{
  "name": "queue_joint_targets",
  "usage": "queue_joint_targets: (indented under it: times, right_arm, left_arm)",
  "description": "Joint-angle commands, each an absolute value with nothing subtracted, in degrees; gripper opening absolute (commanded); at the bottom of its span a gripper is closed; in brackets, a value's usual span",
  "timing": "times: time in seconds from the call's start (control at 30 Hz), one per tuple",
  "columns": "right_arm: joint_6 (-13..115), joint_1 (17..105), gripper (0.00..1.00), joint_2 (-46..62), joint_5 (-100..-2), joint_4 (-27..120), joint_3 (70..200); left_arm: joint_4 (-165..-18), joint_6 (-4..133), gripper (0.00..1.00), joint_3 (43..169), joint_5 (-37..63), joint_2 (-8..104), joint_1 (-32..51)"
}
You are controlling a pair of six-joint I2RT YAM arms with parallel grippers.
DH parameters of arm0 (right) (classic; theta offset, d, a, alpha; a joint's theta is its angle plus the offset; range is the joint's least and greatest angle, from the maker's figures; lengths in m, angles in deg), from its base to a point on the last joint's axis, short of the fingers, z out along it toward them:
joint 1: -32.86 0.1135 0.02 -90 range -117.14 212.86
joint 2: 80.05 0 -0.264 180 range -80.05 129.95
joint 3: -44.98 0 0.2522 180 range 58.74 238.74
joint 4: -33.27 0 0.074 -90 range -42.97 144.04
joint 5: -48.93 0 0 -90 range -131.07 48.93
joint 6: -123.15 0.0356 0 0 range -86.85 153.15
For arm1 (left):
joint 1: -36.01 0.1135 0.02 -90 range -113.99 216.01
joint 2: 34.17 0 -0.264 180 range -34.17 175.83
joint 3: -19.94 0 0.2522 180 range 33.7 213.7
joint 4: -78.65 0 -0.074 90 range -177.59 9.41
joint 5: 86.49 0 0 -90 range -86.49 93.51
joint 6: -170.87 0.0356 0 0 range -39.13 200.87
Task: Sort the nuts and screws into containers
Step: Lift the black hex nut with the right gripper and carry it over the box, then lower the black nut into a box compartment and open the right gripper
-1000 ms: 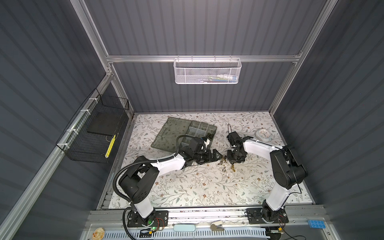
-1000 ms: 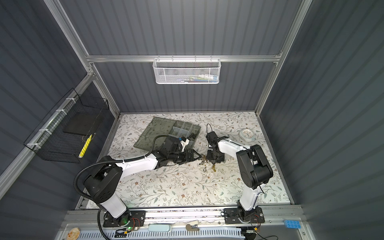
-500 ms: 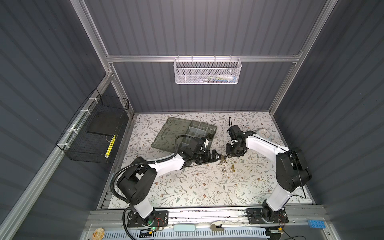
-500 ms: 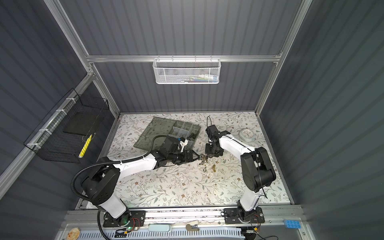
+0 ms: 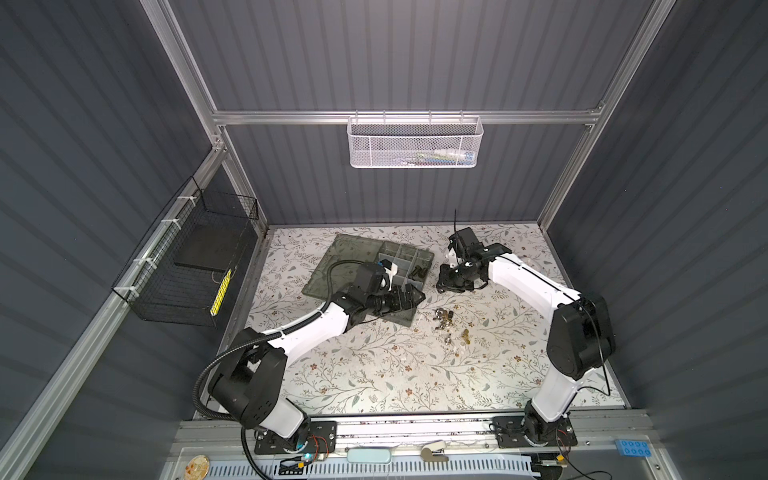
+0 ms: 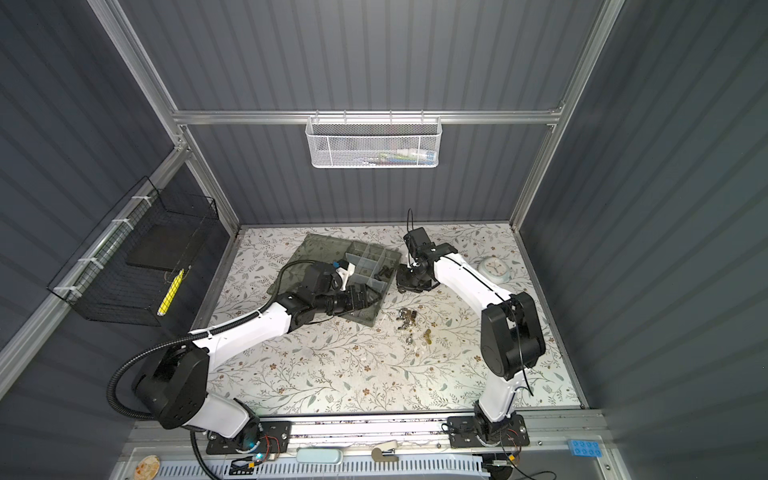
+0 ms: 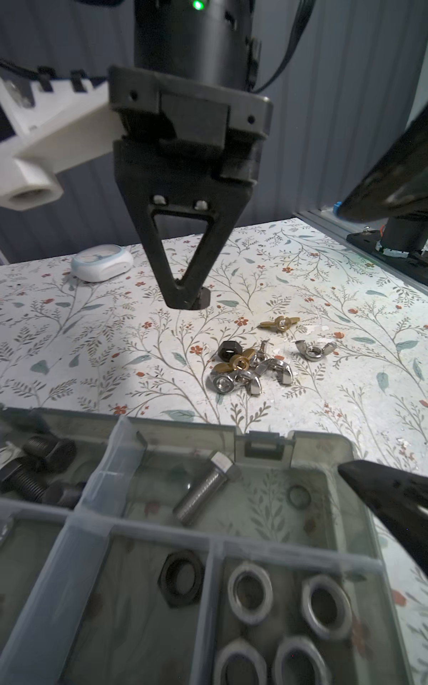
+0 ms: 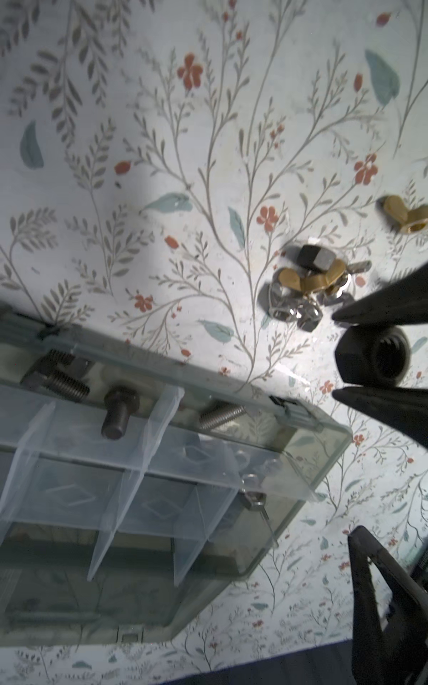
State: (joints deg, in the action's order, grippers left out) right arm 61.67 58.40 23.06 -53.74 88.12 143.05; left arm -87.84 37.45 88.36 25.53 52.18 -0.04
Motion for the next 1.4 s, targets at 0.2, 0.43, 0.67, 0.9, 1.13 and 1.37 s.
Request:
queue_joint_targets:
  times: [0.2,0.43,0.67,0.9,1.13,1.37]
  right_arm:
    - [64.1,61.7,0.24,31.7,-62.2,87.7,155.2]
    - [67.0,62.9,0.24,38.3,-66.3,85.4,162.3]
    - [70.1,63.6,0.26,43.7,-69.6,82.5,166.1]
    - [72.3,64.4,0.27,47.7,-71.2,80.3,167.5]
    - [72.5,64.6,0.33,50.0,-70.7,80.0,167.5]
    - [72.5,64.7,0.35,50.6,-70.3,79.7,166.9]
  left_arm:
    - [-83.9,40.7,1.0,85.2,27.6,47.7,4.7]
    - [-85.4,40.0,1.0,81.9,30.2,46.4,8.5]
    - [-85.7,40.0,1.0,79.8,32.5,45.1,11.8]
    - [-85.5,40.6,1.0,78.8,34.1,45.1,14.0]
    - [-85.1,41.2,1.0,78.8,34.7,45.3,15.1]
    - [-84.6,41.4,1.0,79.0,34.7,45.5,15.1]
